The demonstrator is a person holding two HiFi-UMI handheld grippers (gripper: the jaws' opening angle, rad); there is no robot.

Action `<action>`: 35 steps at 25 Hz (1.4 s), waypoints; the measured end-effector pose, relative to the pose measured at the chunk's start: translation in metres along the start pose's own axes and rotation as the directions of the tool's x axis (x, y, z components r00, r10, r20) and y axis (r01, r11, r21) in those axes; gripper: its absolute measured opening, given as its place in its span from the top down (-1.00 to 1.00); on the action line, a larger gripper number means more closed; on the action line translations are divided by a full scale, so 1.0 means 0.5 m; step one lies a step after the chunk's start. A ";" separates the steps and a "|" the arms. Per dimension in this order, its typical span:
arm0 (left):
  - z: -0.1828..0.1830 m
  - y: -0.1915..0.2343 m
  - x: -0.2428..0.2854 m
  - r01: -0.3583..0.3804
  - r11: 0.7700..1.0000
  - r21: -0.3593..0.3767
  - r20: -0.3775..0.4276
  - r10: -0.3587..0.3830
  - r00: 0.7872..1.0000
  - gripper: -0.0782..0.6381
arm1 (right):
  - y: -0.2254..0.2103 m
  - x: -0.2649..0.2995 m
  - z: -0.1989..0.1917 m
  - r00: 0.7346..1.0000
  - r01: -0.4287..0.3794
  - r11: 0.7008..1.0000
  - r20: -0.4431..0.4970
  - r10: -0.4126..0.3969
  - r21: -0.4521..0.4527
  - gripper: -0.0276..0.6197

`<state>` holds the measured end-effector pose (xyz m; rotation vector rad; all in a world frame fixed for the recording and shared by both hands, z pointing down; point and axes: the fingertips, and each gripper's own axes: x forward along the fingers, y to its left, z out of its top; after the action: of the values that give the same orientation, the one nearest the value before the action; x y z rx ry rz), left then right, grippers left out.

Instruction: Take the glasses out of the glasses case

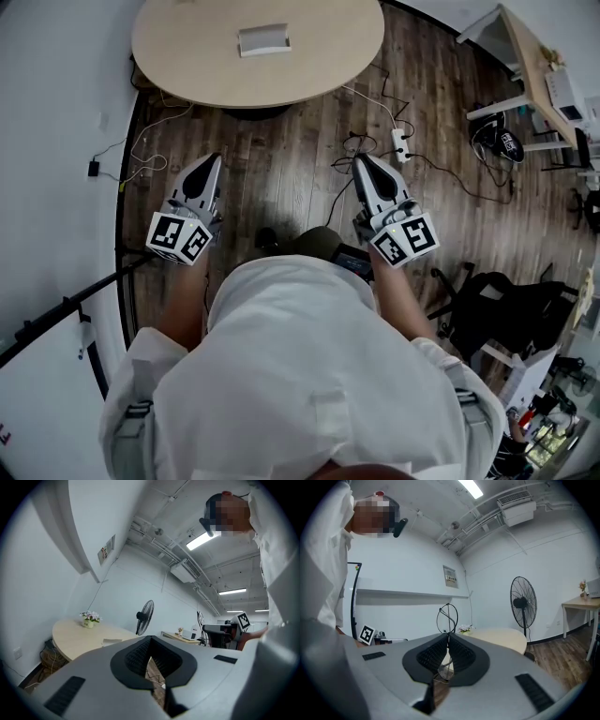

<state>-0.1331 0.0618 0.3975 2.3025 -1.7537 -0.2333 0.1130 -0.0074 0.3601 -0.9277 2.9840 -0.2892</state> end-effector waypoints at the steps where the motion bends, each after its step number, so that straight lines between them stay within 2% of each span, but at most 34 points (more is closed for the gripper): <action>1: -0.002 0.008 0.011 0.003 1.000 -0.004 0.001 -0.003 1.000 0.75 | -0.009 0.010 0.000 1.000 0.004 1.000 -0.002 -0.004 -0.002 0.82; 6: 0.000 0.038 0.087 0.020 1.000 -0.008 0.002 -0.020 1.000 0.75 | -0.062 0.070 0.009 1.000 0.007 1.000 0.012 -0.007 0.007 0.82; 13: 0.025 0.072 0.223 -0.013 1.000 0.013 -0.002 0.013 1.000 0.75 | -0.170 0.173 0.019 0.999 -0.049 0.998 0.021 0.049 0.034 0.82; 21: 0.079 0.121 0.385 -0.129 0.991 0.039 0.018 0.128 0.992 0.75 | -0.335 0.337 0.075 0.984 -0.180 0.983 0.017 0.180 0.032 0.82; 29: 0.105 0.183 0.517 -0.253 0.966 0.056 0.043 0.250 0.967 0.75 | -0.495 0.464 0.098 0.974 -0.222 0.975 0.038 0.222 0.020 0.82; 35: 0.111 0.224 0.575 -0.320 0.946 0.049 0.064 0.317 0.946 0.75 | -0.554 0.548 0.084 0.959 -0.284 0.958 0.025 0.284 0.024 0.82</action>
<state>-0.1747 -0.2487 0.3808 2.0243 -2.1525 -0.1888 0.0452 -0.3926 0.3818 -0.4845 3.0292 -0.3114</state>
